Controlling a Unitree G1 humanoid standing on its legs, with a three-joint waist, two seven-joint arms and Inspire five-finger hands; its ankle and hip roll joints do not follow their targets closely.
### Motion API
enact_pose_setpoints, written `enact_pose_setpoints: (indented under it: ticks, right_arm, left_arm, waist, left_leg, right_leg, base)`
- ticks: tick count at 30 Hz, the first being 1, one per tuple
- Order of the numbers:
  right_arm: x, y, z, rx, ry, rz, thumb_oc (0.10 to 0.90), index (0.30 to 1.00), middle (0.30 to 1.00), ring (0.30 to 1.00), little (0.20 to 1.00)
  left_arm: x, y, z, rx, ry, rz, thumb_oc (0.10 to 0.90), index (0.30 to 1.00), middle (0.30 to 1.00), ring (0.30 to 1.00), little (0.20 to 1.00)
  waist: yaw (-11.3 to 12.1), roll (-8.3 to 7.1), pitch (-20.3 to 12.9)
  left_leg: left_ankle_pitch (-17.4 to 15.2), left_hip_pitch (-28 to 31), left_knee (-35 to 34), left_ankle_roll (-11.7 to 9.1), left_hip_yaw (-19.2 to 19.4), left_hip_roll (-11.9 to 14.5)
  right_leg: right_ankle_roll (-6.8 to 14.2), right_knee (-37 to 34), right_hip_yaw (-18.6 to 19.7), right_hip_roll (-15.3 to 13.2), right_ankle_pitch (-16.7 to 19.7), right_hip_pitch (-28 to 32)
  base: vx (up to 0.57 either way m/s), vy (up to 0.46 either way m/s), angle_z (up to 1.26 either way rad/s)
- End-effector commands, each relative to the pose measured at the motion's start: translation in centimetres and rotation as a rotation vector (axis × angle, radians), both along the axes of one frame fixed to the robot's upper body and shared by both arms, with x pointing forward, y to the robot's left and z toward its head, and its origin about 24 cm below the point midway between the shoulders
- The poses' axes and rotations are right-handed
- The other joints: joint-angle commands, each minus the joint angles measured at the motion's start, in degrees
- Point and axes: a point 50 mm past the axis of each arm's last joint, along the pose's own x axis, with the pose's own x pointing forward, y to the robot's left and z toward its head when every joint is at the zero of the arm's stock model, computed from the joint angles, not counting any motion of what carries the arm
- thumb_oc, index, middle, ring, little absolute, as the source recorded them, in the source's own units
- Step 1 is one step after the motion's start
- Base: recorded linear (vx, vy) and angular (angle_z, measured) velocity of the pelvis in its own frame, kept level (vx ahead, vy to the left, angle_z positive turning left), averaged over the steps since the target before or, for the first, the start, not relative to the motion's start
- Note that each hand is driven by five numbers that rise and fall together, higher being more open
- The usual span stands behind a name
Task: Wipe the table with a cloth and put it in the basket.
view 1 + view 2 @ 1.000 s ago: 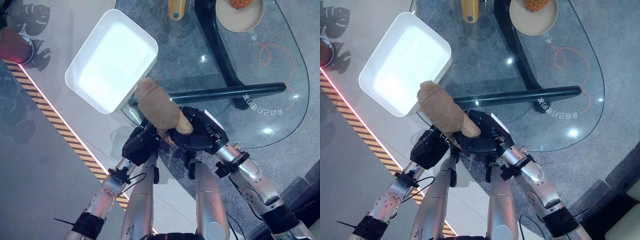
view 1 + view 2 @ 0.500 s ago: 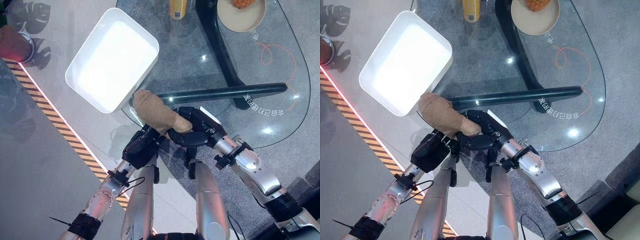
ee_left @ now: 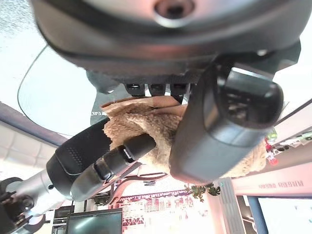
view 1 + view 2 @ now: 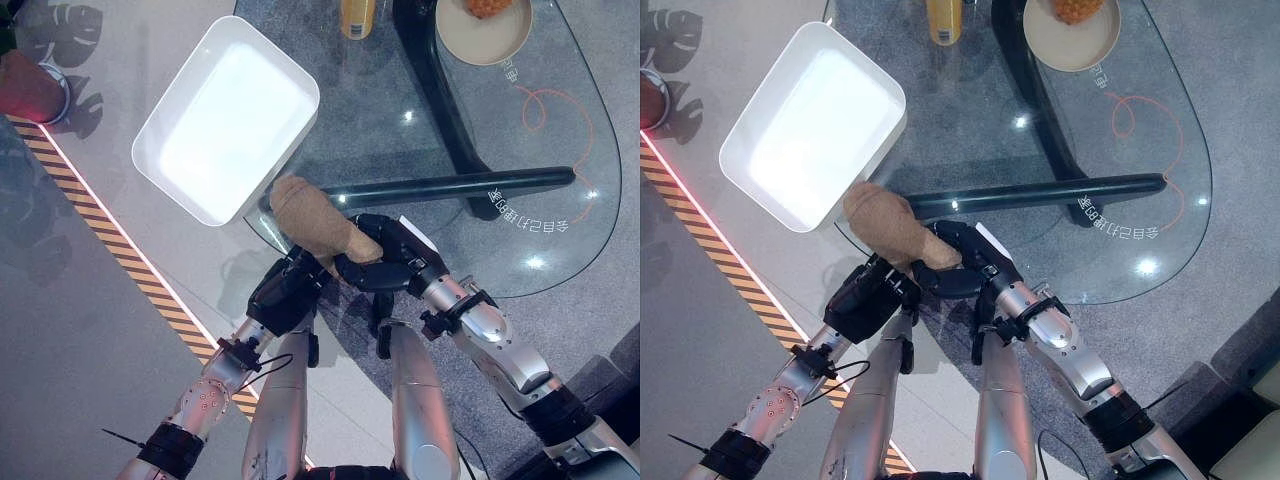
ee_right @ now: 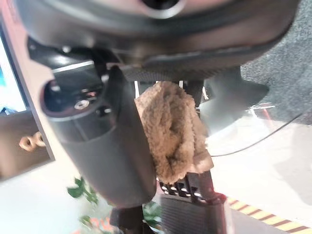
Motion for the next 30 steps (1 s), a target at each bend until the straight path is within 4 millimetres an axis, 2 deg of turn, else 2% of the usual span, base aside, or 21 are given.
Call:
enact_pose_setpoints:
  ticks: [1,9,18,22,27,30]
  right_arm:
    - [-1.7,1.7,4.7,0.247,-0.232,0.131,0.1,0.3,0.3,0.3,0.2]
    - [-2.4,0.9,5.3,0.375,-0.259,0.134,0.1,0.3,0.3,0.3,0.2]
    - [-3.0,1.8,5.0,0.304,-0.238,0.224,0.1,0.3,0.3,0.3,0.2]
    - [-3.1,2.3,4.8,0.24,-0.232,0.279,0.1,0.3,0.3,0.3,0.2]
    - [-3.3,3.3,4.5,0.075,-0.226,0.372,0.1,0.3,0.3,0.3,0.2]
    - [-3.3,3.7,3.9,-0.086,-0.209,0.432,0.1,0.3,0.3,0.3,0.2]
  left_arm:
    - [-0.9,-2.8,4.7,-0.147,-0.275,-0.153,0.8,0.9,0.9,0.9,0.9]
    - [-1.3,-2.5,4.5,-0.16,-0.284,-0.137,0.8,0.9,0.9,0.9,0.9]
    - [-1.3,-2.2,4.7,-0.151,-0.321,-0.117,0.8,0.9,0.9,0.9,0.9]
    - [-1.2,-2.2,5.0,-0.135,-0.341,-0.113,0.8,0.9,0.9,0.9,0.9]
    - [-0.8,-1.8,5.6,-0.108,-0.368,-0.108,0.8,0.9,0.9,0.9,0.9]
    - [-0.3,-1.6,6.4,-0.087,-0.396,-0.084,0.8,0.9,0.9,0.9,0.9]
  waist:
    - [0.01,-0.65,-1.47]
    - [-0.36,-0.75,-1.47]
    - [-0.53,-0.77,-1.47]
    - [-0.48,-0.81,-1.47]
    - [-0.38,-0.86,-1.47]
    - [-0.25,-1.1,-1.47]
  left_leg:
    - [-6.45,0.01,8.53,3.48,2.51,-3.39]
    - [-6.51,0.23,8.26,3.57,2.8,-3.23]
    - [-6.3,-0.77,8.43,3.55,2.91,-3.11]
    - [-6.19,-1.04,8.39,3.5,2.79,-3.16]
    - [-6.12,-1.46,8.82,3.41,2.52,-3.26]
    - [-5.99,-1.43,8.8,3.32,2.31,-3.32]
  right_leg:
    - [0.58,-16.6,2.03,4.6,11.97,3.66]
    - [0.58,-17.05,2.4,4.79,12.15,3.89]
    - [0.45,-16.98,2.45,4.86,12.31,2.93]
    - [0.39,-17.09,2.38,4.82,12.23,2.82]
    - [0.34,-16.78,2.3,4.76,12.17,2.56]
    - [0.27,-16.8,2.11,4.74,12.08,2.73]
  base:
    - [0.0,0.0,0.0]
    - [0.0,0.0,0.0]
    - [0.0,0.0,0.0]
    - [0.0,0.0,0.0]
    - [0.0,0.0,0.0]
    - [0.0,0.0,0.0]
